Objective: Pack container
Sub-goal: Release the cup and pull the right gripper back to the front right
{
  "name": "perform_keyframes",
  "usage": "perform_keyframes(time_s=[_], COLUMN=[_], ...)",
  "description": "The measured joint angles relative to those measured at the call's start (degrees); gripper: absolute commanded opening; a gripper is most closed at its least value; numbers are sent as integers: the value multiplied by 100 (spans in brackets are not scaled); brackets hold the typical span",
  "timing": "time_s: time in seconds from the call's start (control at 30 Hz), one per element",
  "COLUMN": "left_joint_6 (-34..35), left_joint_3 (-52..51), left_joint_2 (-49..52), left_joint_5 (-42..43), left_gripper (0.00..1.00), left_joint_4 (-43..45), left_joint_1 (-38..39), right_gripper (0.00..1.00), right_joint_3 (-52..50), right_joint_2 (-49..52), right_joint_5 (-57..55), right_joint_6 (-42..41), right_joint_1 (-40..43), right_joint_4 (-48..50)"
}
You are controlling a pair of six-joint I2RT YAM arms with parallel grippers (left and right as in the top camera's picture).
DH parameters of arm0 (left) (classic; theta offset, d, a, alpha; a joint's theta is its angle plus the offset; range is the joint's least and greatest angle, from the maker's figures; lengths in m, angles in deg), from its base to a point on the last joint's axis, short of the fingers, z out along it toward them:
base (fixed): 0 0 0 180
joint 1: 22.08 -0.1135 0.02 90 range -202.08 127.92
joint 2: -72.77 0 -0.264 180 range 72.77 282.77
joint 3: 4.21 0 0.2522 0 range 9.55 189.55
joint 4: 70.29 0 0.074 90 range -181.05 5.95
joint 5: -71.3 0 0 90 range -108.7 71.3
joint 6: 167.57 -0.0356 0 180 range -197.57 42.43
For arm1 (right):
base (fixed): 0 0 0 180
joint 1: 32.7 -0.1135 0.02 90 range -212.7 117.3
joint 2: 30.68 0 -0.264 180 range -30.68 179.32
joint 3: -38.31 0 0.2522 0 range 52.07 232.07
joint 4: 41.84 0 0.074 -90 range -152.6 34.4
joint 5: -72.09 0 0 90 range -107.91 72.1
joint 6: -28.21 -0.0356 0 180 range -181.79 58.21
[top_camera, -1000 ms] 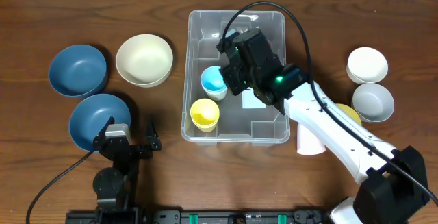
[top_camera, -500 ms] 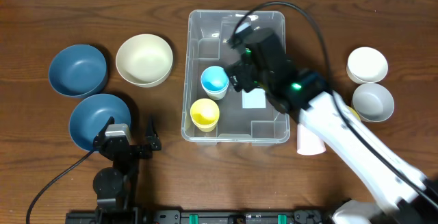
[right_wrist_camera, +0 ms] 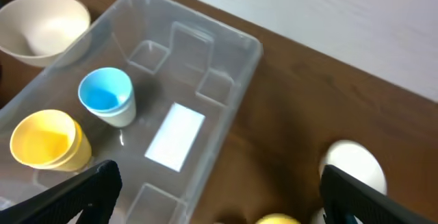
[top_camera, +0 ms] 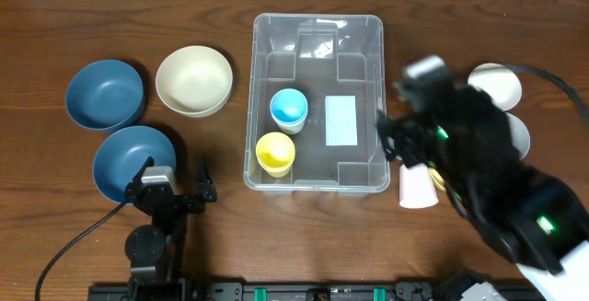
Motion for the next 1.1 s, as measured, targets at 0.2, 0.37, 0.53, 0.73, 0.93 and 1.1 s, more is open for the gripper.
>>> perform_keyframes(time_s=[0.2, 0.37, 0.53, 0.73, 0.93, 1.1], left_joint_6=[0, 0, 0, 0, 0, 0], left_joint_3=[0, 0, 0, 0, 0, 0], left_joint_2=[0, 0, 0, 0, 0, 0], left_joint_5=[2, 2, 2, 2, 0, 2], left_gripper=[98, 98, 98, 98, 98, 98], left_joint_4=[0, 0, 0, 0, 0, 0], left_joint_1=[0, 0, 0, 0, 0, 0], right_gripper=[94, 91, 88, 90, 91, 90], right_joint_3=[-372, -789, -894, -951, -977, -979], right_joint_2=[-1032, -1816, -2249, -2310, -2310, -2310], right_joint_5=[-214, -343, -533, -643, -632, -634], right_joint_6=[-452, -789, -1220, -1779, -1976, -2031], right_joint_1=[0, 0, 0, 0, 0, 0], right_joint_4=[-822, -1589, -2509, -3073, -3077, -3073])
